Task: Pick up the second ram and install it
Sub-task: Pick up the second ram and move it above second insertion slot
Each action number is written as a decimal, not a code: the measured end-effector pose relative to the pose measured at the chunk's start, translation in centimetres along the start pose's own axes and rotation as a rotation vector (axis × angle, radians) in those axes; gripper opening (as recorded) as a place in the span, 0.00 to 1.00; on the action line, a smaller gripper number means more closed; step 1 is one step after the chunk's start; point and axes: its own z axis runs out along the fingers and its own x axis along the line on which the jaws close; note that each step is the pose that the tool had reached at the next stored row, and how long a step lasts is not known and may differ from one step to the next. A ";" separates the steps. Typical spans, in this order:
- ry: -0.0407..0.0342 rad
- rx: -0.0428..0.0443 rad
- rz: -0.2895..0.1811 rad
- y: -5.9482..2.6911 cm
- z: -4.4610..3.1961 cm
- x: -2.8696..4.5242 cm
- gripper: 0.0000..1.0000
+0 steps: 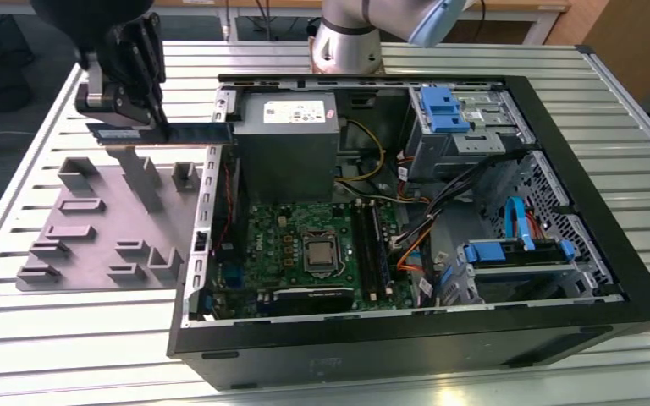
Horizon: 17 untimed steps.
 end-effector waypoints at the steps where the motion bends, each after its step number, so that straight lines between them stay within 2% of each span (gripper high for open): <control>1: 0.0000 0.0000 0.000 -0.09 0.00 0.00 0.14; 4: 0.0000 0.0000 0.000 -0.48 0.00 -0.02 0.14; 12: 0.0001 0.0000 0.000 -2.25 0.01 -0.09 0.14; 17: 0.0001 0.0000 0.000 -3.07 0.01 -0.12 0.14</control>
